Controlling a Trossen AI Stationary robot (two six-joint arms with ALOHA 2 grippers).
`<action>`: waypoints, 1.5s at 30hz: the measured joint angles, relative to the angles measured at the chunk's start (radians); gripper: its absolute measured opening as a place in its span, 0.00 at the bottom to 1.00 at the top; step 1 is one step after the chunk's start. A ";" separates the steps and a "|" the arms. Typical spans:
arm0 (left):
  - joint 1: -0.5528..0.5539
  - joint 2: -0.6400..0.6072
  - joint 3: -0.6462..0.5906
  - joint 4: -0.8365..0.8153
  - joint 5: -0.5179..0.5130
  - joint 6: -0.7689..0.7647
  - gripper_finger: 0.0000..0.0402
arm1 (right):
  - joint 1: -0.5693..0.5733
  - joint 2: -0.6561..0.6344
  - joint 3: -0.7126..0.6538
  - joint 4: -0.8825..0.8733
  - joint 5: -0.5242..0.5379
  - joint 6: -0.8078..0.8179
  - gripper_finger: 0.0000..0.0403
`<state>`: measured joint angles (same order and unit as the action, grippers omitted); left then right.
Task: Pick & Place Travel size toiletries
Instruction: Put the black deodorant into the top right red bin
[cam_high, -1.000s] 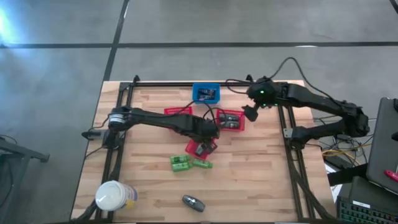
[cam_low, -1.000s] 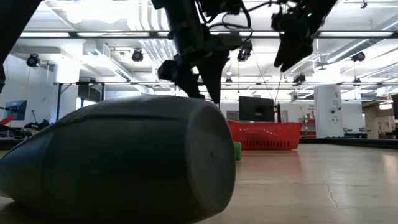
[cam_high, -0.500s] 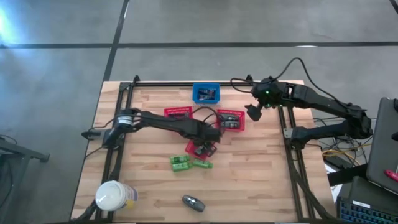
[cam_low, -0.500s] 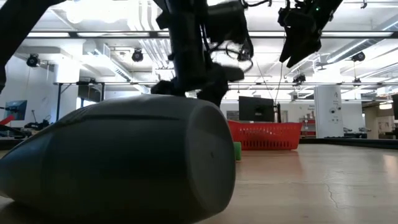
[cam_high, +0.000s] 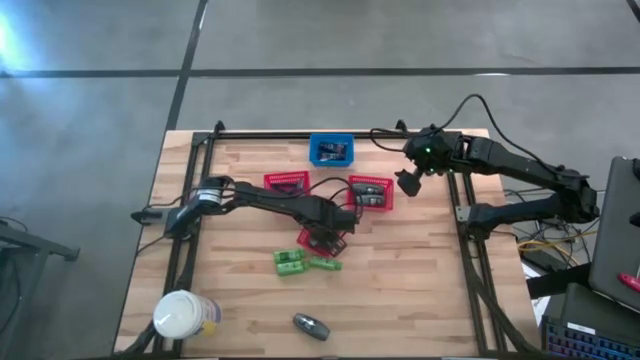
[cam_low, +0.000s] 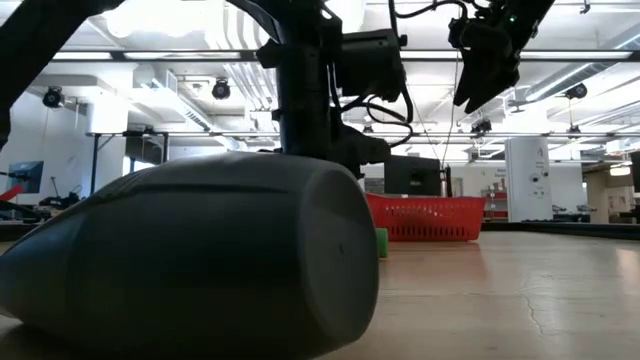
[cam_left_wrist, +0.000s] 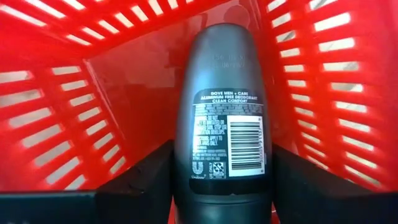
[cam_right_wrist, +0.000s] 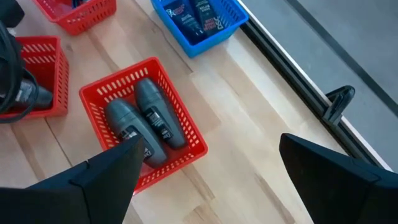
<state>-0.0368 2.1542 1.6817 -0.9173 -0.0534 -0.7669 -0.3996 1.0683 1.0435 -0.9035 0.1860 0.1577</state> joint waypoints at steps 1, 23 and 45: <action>0.000 -0.006 -0.001 -0.001 -0.007 0.000 0.53 | 0.000 0.000 -0.003 0.000 0.000 0.000 0.92; 0.150 -0.067 0.131 0.348 -0.158 0.787 0.53 | -0.010 -0.137 -0.001 -0.036 0.090 0.065 0.92; 0.189 -0.114 0.130 0.403 -0.085 1.069 0.53 | -0.028 -0.050 -0.079 0.157 -0.312 0.262 0.89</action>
<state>0.1518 2.0406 1.8118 -0.5138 -0.1380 0.3024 -0.4281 1.0185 0.9647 -0.7468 -0.1260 0.4193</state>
